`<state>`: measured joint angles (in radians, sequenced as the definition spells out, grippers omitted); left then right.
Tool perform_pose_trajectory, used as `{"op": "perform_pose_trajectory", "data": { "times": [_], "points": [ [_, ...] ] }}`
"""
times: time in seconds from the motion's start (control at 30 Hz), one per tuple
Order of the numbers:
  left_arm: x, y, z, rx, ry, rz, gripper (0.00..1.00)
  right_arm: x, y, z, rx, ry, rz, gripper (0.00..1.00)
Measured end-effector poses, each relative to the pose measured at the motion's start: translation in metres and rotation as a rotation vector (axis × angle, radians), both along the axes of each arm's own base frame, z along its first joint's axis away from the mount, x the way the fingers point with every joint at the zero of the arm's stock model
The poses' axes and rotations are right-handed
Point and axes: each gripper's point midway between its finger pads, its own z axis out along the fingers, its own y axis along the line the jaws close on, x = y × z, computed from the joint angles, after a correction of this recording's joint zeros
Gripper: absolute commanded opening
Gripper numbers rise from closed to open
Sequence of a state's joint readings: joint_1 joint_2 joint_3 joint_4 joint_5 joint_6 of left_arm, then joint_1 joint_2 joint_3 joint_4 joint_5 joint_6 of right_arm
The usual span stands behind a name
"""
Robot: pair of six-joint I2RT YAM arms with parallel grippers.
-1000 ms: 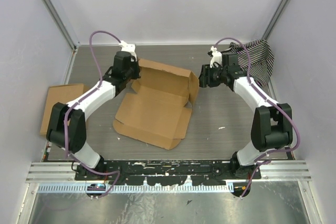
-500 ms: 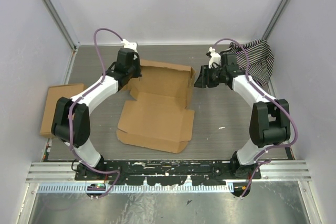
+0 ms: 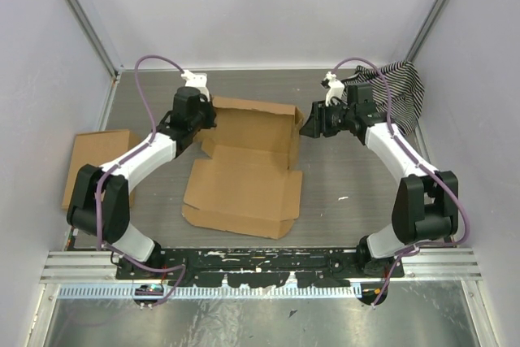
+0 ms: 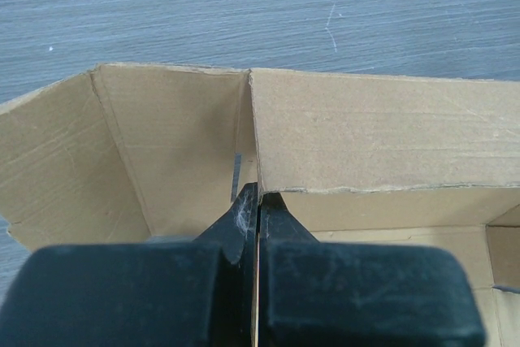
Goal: Fold the paper box
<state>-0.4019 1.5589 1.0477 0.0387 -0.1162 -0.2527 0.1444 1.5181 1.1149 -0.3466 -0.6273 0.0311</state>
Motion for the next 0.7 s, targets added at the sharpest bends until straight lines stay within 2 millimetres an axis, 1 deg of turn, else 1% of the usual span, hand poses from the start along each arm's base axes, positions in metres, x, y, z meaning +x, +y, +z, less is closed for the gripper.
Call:
{"op": "perform_pose_trajectory", "data": {
  "times": [0.13, 0.23, 0.37, 0.47, 0.57, 0.7],
  "points": [
    [0.001, -0.007, 0.004, -0.013, -0.023, -0.045, 0.0, -0.005, 0.004, 0.01, -0.001, -0.028, 0.015, 0.52],
    [0.002, -0.016, 0.01, -0.035, -0.046, -0.086, 0.0, -0.009, 0.008, 0.007, -0.016, -0.018, 0.027, 0.52],
    [0.002, -0.022, 0.014, -0.05, -0.063, -0.118, 0.0, -0.014, 0.014, 0.002, -0.05, -0.009, 0.031, 0.52],
    [-0.001, -0.021, 0.013, -0.045, -0.071, -0.126, 0.0, -0.013, 0.015, -0.002, -0.079, -0.01, 0.017, 0.52],
    [-0.009, -0.017, 0.01, -0.04, -0.085, -0.128, 0.0, -0.013, 0.016, -0.006, -0.104, -0.011, -0.004, 0.52],
    [-0.019, -0.009, 0.007, -0.044, -0.129, -0.115, 0.0, -0.017, 0.016, -0.023, -0.146, -0.001, -0.047, 0.52]
  ]
}}
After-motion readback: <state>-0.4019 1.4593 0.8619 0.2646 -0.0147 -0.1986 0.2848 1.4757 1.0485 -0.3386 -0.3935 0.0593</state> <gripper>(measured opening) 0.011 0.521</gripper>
